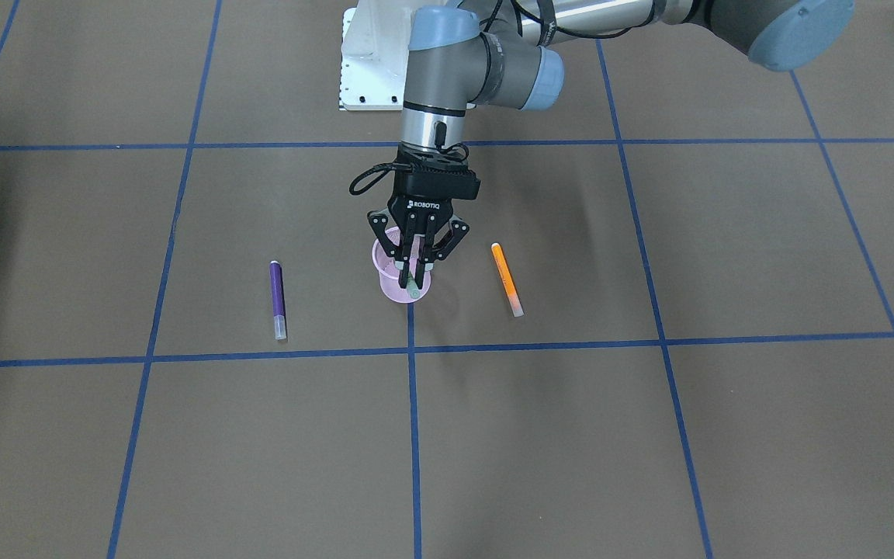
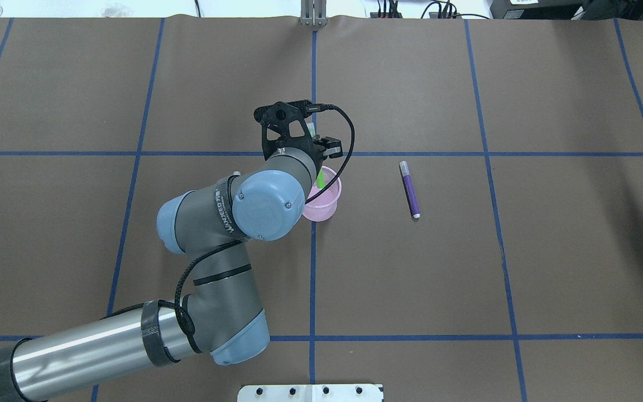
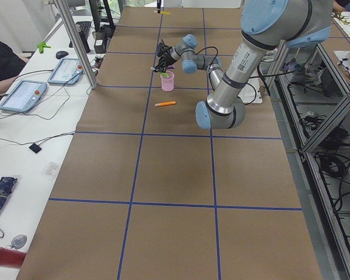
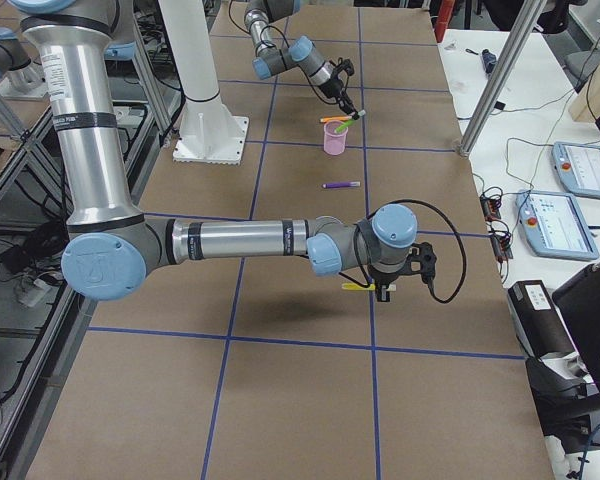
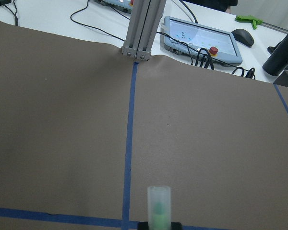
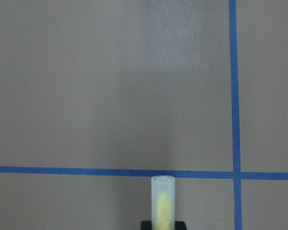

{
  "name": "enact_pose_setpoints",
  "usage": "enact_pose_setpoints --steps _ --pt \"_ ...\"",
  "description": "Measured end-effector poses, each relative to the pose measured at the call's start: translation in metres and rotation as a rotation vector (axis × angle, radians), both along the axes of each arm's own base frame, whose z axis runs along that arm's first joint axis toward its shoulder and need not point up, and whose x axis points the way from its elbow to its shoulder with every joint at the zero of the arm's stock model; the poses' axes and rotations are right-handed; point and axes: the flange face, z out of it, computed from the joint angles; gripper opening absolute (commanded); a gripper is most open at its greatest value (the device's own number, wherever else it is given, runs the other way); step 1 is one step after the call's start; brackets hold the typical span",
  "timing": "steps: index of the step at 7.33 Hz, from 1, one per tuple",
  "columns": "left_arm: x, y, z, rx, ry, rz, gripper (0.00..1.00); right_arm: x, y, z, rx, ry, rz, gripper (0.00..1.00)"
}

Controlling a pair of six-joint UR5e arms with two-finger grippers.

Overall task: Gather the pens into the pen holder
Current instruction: 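Carry the green marker over the pink cup with the left gripper, then release the green marker into the cup and move left gripper to orange marker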

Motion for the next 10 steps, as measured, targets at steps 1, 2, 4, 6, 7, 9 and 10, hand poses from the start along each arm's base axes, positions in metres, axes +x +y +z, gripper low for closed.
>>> enact_pose_setpoints --steps 1,2,4,6,7,9,10 --pt "0.007 0.003 0.004 0.007 0.002 -0.001 0.48 0.0 0.001 -0.008 -0.006 0.001 0.0 0.0" --pt "0.009 0.005 0.005 0.013 0.005 0.003 0.86 0.0 0.002 -0.015 -0.011 0.002 0.001 0.0" --pt "0.008 0.009 0.002 0.036 -0.009 0.022 0.97 0.0 0.002 -0.024 -0.013 0.003 0.0 0.0" --pt "-0.002 0.014 -0.01 0.072 -0.009 0.046 0.96 -0.003 -0.003 -0.038 -0.009 0.002 -0.003 0.0" --pt "-0.012 0.015 -0.021 0.081 0.006 0.068 0.96 -0.007 -0.007 -0.053 -0.007 0.002 -0.009 0.0" --pt "-0.044 -0.016 -0.023 0.009 -0.009 0.16 0.96 -0.025 -0.011 -0.087 -0.014 -0.004 -0.017 0.0" --pt "-0.064 -0.039 -0.013 -0.086 -0.037 0.234 0.97 -0.035 -0.014 -0.1 -0.024 -0.009 -0.015 0.0"
